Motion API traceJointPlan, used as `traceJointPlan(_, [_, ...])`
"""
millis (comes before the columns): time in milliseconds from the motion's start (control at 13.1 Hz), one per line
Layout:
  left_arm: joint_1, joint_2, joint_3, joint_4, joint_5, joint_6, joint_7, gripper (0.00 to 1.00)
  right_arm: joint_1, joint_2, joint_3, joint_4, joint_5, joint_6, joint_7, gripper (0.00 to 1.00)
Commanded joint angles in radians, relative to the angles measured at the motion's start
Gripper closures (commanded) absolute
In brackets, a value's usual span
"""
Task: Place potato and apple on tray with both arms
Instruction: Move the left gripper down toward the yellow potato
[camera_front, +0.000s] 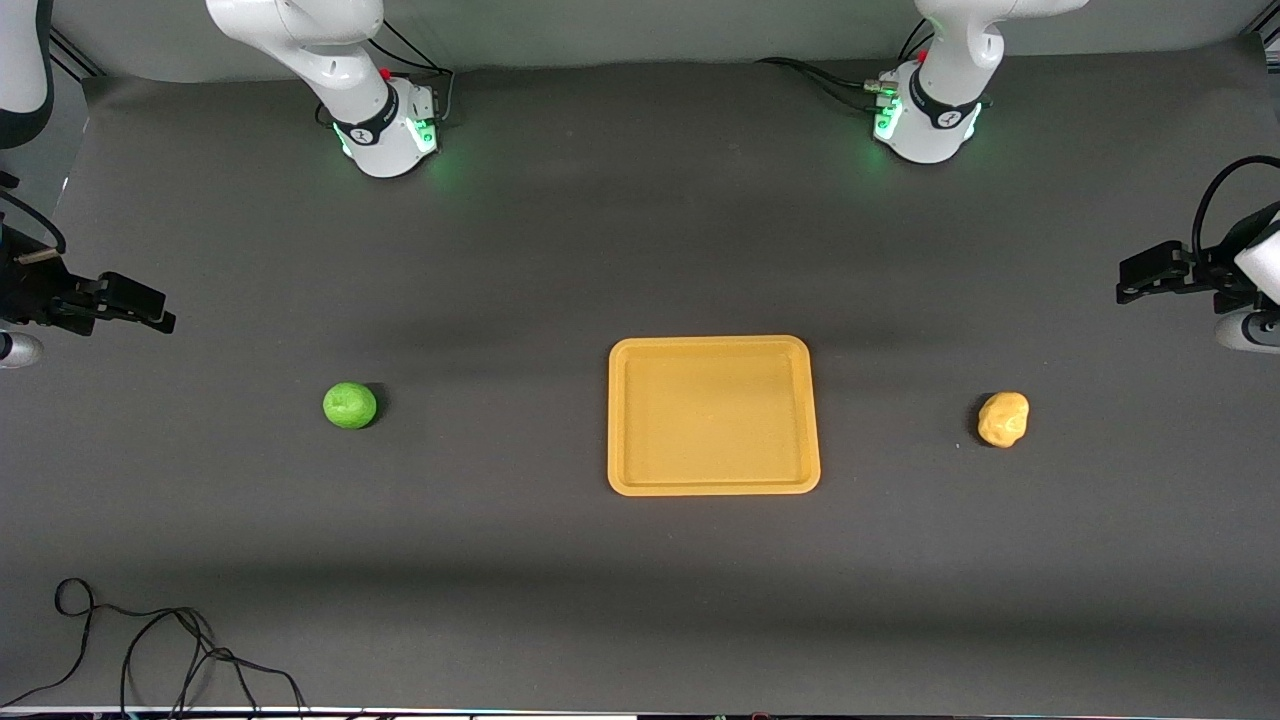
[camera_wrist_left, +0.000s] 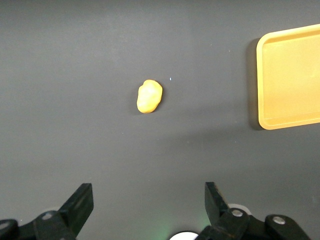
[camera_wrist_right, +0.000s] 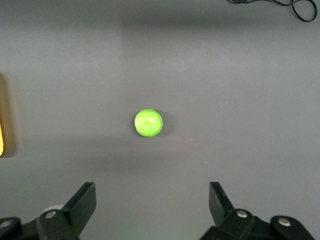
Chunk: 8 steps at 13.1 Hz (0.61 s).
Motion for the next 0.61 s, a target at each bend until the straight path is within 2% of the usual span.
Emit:
traceJointPlan(0, [-0.002,-0.007,0.002,-0.002,0.008,0.001,0.004,0.01,0.012,-0.010,-0.010,0.006,-0.012,-0.009,-0.021,0.00])
traceJointPlan(230, [-0.002,0.010,0.002,-0.016,0.008,0.015,0.004,0.01,0.010,-0.008,-0.011,0.010,-0.012,-0.009,-0.021,0.00])
traceJointPlan(536, [-0.008,0.057,0.002,-0.102,0.009,0.163,0.002,0.01,0.010,-0.008,-0.013,0.009,-0.012,-0.008,-0.027,0.00])
